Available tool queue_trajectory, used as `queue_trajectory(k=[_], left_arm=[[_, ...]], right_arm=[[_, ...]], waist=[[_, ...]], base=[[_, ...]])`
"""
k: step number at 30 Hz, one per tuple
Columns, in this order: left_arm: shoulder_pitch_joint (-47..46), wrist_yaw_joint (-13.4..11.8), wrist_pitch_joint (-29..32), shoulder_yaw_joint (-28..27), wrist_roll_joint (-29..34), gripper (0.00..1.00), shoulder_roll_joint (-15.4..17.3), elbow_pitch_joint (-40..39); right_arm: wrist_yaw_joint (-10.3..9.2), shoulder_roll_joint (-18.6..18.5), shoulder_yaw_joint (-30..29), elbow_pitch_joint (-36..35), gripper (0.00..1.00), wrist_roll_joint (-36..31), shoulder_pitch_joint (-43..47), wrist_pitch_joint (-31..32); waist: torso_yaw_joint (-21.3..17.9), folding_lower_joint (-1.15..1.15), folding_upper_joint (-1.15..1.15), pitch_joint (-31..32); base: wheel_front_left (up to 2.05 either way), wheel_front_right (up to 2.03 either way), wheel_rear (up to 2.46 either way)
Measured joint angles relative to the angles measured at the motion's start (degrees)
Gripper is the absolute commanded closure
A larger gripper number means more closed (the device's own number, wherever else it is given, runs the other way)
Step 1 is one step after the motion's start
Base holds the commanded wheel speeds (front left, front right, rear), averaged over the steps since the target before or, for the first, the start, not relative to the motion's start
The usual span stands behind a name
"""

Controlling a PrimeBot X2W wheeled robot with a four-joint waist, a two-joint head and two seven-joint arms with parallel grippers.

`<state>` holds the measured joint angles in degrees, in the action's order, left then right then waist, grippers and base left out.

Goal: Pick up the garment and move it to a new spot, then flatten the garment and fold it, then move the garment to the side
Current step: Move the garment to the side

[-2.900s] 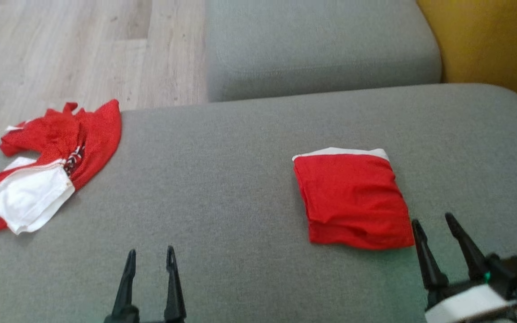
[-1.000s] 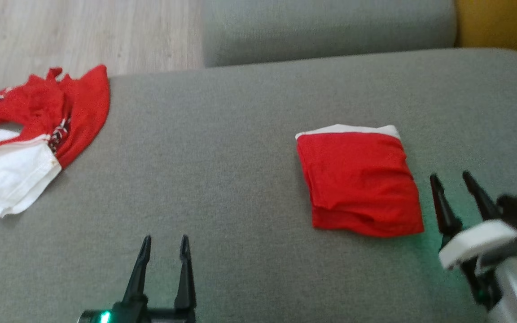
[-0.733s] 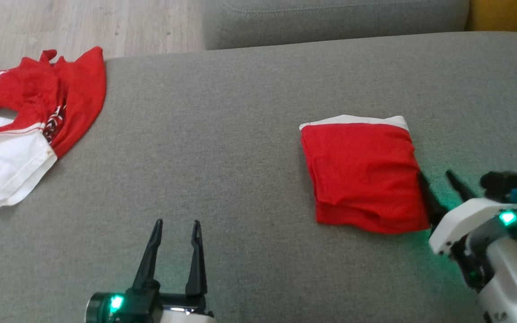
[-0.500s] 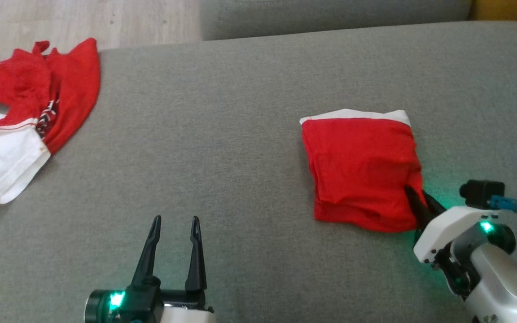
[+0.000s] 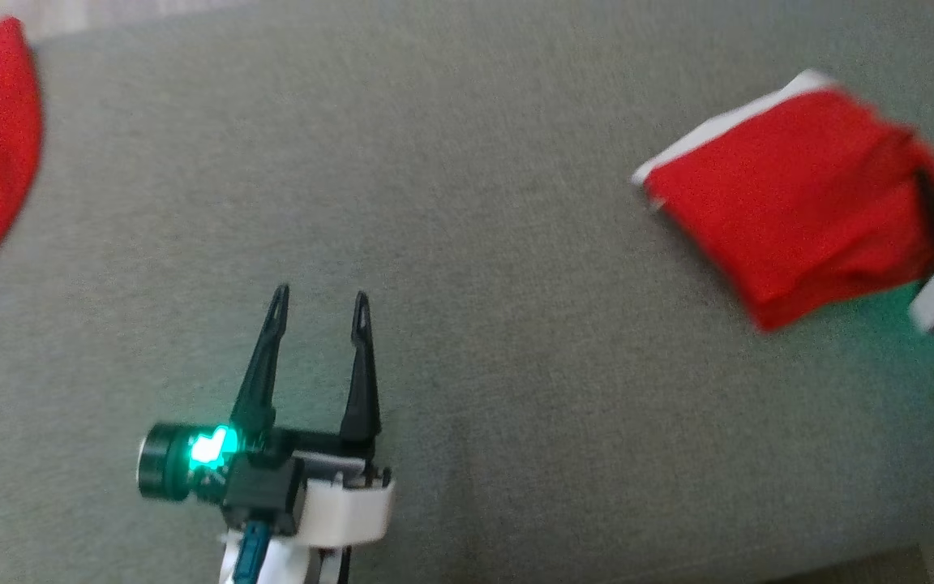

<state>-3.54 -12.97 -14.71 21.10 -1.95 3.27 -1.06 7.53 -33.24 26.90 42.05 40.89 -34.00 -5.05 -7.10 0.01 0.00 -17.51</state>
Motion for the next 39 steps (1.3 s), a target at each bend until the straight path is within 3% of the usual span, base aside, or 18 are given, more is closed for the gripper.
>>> queue_trajectory(k=[7,12,13,14,21,26,32,39], left_arm=[[-5.6,1.4,0.0,1.2,1.6,0.0,0.0,0.3],[-8.4,1.5,0.0,1.4,2.0,0.0,0.1,0.8],[-8.6,1.5,0.0,1.4,2.0,0.0,0.1,0.9],[-8.8,1.5,0.0,1.5,2.0,0.0,0.1,1.0],[-8.9,1.8,0.0,1.5,1.5,0.0,0.1,3.1],[-6.3,-0.3,0.0,0.7,-0.5,0.0,0.1,4.6],[-1.1,-0.6,0.0,-0.6,-3.7,0.0,0.0,6.9],[6.1,0.4,0.0,-1.9,-5.2,0.0,0.0,8.5]], right_arm=[[0.0,-5.0,-1.4,4.4,1.0,2.1,-6.0,-0.6],[0.0,-6.6,-1.6,7.6,1.0,3.5,-8.7,-2.2],[0.0,-6.6,-1.5,8.4,0.87,3.5,-9.2,-2.6],[0.0,-6.6,-1.4,9.0,0.0,3.5,-9.6,-3.1],[0.0,-5.8,-1.1,13.0,0.0,0.7,-11.4,-8.3],[0.0,-2.0,0.2,10.9,0.0,-0.7,-9.6,-9.2],[0.0,4.4,-0.7,2.1,0.0,-2.8,2.8,-9.2],[0.0,16.3,-6.3,-8.3,0.0,-14.3,22.1,-9.2]], waist=[[-2.2,0.0,0.0,-5.9],[-3.3,0.01,0.0,-9.7],[-3.4,0.01,0.0,-10.1],[-3.5,0.01,0.0,-10.4],[-3.3,-0.01,0.0,-7.6],[-2.8,-0.02,0.0,-3.0],[-1.7,-0.03,0.0,4.3],[0.8,-0.04,0.0,14.4]], base=[[0.0,0.0,0.0],[0.0,0.0,0.0],[0.0,0.0,0.0],[0.0,0.0,0.0],[0.0,0.0,0.0],[0.0,0.0,0.0],[0.0,0.0,0.0],[0.0,0.0,0.0]])
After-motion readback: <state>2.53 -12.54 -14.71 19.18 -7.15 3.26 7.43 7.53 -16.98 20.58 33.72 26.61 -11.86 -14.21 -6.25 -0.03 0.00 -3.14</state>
